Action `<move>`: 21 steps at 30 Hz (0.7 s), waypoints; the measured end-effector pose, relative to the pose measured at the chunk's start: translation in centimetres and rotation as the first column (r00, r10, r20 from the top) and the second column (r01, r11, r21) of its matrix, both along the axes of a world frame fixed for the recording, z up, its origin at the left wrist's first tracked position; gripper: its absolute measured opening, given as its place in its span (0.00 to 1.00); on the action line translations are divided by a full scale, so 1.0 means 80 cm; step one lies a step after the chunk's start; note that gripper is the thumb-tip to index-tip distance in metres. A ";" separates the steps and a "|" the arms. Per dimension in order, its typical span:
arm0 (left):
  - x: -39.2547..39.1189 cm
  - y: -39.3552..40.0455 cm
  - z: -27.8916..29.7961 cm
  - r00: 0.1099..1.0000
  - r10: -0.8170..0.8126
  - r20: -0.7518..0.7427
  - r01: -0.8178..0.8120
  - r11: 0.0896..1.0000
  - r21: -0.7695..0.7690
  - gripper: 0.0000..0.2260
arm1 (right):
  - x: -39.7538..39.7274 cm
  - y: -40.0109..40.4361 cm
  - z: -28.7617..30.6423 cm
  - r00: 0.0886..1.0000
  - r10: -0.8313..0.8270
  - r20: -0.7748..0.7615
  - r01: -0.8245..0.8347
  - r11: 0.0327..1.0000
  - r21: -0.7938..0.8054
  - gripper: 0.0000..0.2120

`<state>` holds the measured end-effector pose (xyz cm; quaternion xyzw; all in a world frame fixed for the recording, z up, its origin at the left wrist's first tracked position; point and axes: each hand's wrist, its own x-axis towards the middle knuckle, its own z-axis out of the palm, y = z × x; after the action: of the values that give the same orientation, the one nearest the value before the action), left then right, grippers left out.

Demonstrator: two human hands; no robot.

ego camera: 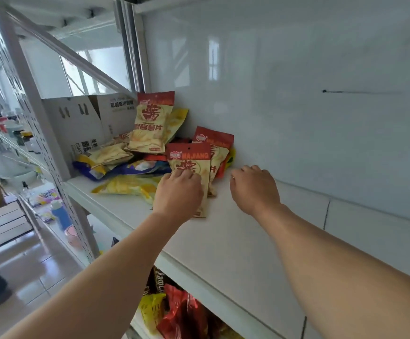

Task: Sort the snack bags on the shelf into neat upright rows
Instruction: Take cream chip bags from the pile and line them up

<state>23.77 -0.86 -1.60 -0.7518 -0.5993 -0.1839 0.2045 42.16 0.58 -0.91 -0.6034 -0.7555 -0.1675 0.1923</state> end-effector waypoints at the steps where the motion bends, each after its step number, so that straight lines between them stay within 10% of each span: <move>1: -0.011 0.014 0.000 1.000 0.016 0.027 -0.016 1.000 -0.002 0.14 | -0.012 0.012 0.002 1.000 0.009 -0.012 -0.009 1.000 0.002 0.11; 14: -0.163 0.213 0.047 0.886 -0.001 0.464 -0.025 0.998 0.051 0.21 | -0.165 0.169 0.022 0.906 -0.186 -0.381 0.213 0.977 0.030 0.17; 21: -0.194 0.296 0.067 0.684 0.201 0.701 0.002 0.961 -0.277 0.43 | -0.197 0.202 0.006 0.826 -0.405 -0.392 0.399 0.911 -0.099 0.25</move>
<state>8.25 22.84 3.77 -0.6043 -0.6898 -0.3745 -0.1369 26.39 16.70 -0.44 -0.7714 -0.5563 -0.0710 0.3008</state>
